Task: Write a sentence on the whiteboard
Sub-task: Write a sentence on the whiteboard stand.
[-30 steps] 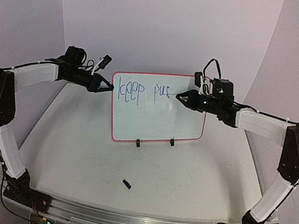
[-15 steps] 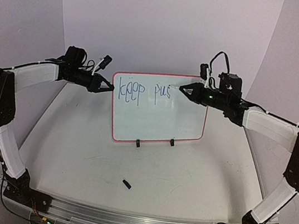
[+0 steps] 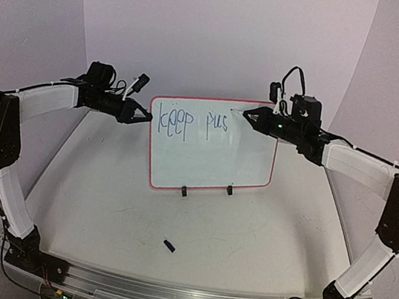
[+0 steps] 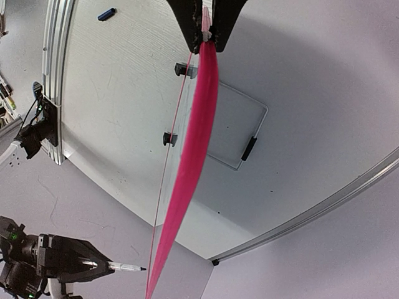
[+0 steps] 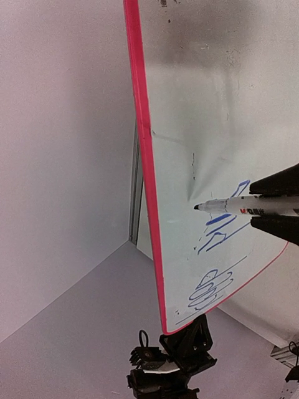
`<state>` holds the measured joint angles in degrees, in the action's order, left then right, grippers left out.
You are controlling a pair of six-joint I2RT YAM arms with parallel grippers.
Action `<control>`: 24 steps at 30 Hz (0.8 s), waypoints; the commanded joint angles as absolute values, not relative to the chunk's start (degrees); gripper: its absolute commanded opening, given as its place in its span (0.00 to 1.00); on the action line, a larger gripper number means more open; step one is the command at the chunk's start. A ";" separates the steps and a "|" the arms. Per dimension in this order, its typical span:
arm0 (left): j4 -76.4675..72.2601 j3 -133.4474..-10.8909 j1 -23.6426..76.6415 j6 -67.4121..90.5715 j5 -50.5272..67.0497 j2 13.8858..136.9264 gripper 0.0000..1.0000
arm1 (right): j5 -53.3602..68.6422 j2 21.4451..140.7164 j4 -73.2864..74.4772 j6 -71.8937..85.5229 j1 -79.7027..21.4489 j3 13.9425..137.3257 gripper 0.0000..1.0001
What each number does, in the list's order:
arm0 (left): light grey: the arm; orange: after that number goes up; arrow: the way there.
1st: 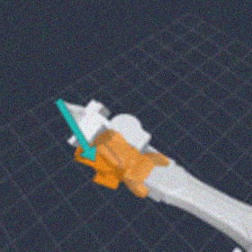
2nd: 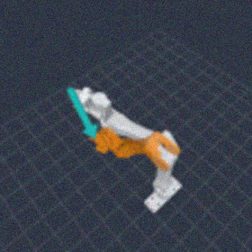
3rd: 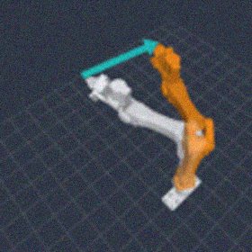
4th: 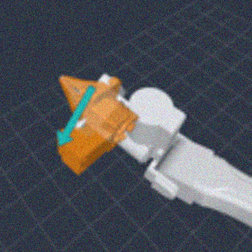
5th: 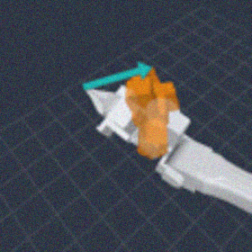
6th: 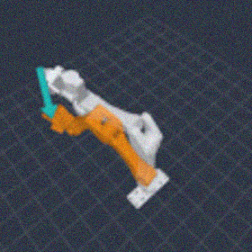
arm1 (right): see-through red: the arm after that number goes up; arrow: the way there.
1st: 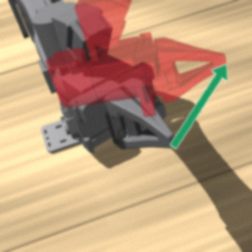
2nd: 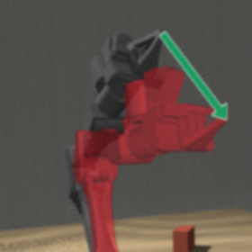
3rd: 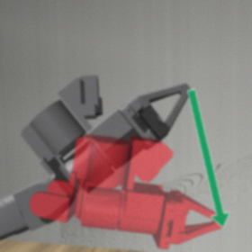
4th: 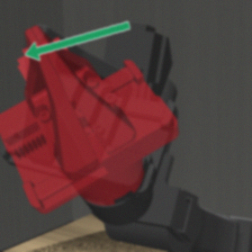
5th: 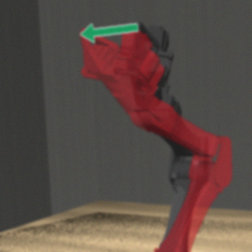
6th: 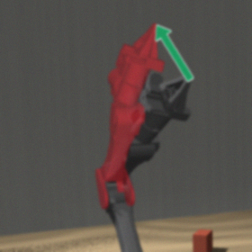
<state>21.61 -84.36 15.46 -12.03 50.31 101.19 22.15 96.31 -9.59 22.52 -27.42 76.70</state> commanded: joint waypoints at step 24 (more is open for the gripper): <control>25.84 -85.69 16.86 -12.94 49.72 100.81 0.00 | 21.72 96.44 -10.20 23.50 -26.73 71.95 0.00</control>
